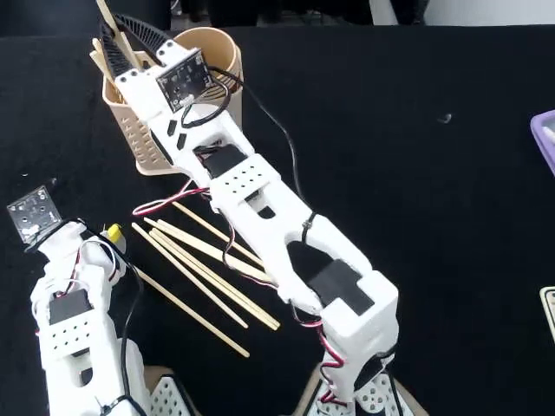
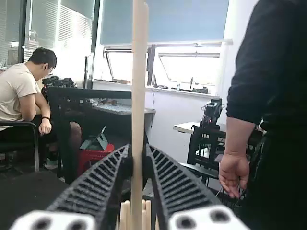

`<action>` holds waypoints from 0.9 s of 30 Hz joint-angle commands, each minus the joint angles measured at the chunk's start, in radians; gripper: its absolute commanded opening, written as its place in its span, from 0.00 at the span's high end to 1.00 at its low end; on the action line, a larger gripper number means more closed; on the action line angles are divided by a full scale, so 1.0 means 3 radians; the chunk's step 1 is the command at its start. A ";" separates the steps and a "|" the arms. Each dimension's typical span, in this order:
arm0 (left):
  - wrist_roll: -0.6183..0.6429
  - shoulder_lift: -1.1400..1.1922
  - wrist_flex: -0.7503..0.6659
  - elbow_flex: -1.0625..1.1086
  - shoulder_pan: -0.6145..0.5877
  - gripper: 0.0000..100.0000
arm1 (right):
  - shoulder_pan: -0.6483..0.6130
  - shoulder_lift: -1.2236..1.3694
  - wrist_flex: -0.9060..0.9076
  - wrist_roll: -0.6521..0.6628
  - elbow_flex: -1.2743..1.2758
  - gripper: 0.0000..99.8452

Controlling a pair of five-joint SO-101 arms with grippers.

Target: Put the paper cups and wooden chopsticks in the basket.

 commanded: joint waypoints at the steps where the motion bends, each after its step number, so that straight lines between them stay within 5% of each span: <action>1: -0.0005 -0.0051 -0.0061 -0.0023 -0.0003 0.78 | 0.0118 -0.0018 -0.0077 0.0020 0.0136 0.99; 8: -0.0005 -0.0051 -0.0061 -0.0028 -0.0003 0.78 | 0.0077 -0.0043 -0.0061 0.0020 0.0386 0.85; 16: -0.0005 -0.0051 -0.0061 -0.0028 -0.0003 0.78 | 0.0046 -0.0606 0.0532 0.0000 0.0355 0.91; 27: -0.0005 -0.0051 -0.0061 -0.0028 -0.0003 0.78 | -0.0092 -0.2989 0.2465 -0.0005 0.1941 0.96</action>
